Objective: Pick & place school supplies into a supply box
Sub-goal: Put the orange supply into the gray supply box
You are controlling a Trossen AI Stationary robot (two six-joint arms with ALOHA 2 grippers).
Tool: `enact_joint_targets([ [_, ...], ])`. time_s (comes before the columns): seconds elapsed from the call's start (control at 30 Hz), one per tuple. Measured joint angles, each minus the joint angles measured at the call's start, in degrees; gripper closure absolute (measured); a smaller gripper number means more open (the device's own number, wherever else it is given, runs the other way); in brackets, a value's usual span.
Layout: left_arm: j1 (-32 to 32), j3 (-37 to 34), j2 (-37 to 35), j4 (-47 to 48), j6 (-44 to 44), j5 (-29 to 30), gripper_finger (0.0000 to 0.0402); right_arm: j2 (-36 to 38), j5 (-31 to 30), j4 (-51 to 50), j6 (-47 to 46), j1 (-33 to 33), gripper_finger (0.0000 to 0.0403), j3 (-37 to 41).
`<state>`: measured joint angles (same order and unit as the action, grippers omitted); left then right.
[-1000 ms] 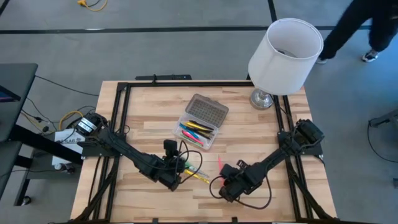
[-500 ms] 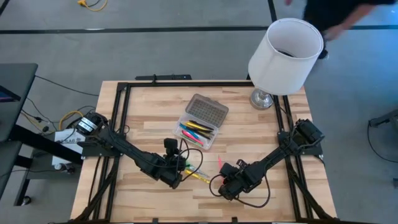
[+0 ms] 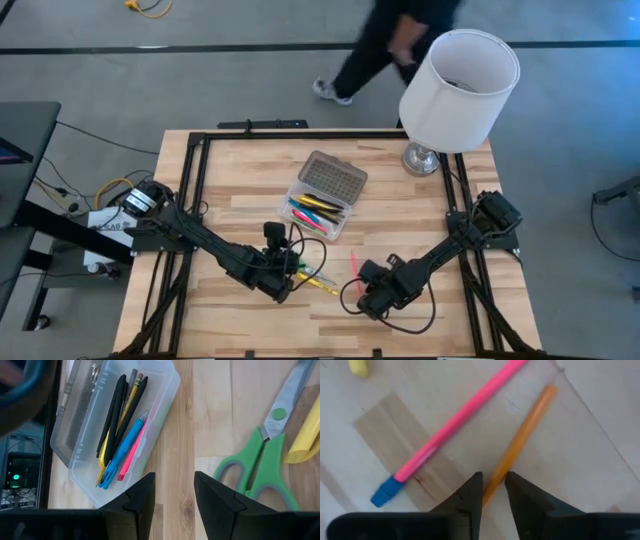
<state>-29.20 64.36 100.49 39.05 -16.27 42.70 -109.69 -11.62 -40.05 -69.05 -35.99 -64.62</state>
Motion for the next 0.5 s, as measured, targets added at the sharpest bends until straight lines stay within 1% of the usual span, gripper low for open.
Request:
enact_joint_targets([
  [0.1, 0.0, 0.0, 0.0, 0.0, 0.0, 0.0, 0.027, 0.0, 1.3, -2.1, 0.2, 0.0, 0.0331, 0.0],
  [0.23, 0.0, 0.0, 0.0, 0.0, 0.0, 0.0, 0.027, 0.0, 5.0, -5.7, 0.0, 0.1, 0.0346, 0.0],
  [0.37, 0.0, 0.0, 0.0, 0.0, 0.0, 0.0, 0.027, 0.0, 9.5, -7.3, 1.5, 1.1, 0.0353, 0.0],
  [0.5, 0.0, 0.0, 0.0, 0.0, 0.0, 0.0, 0.027, 0.0, 11.4, -7.3, 4.0, 1.8, 0.0354, 0.0],
])
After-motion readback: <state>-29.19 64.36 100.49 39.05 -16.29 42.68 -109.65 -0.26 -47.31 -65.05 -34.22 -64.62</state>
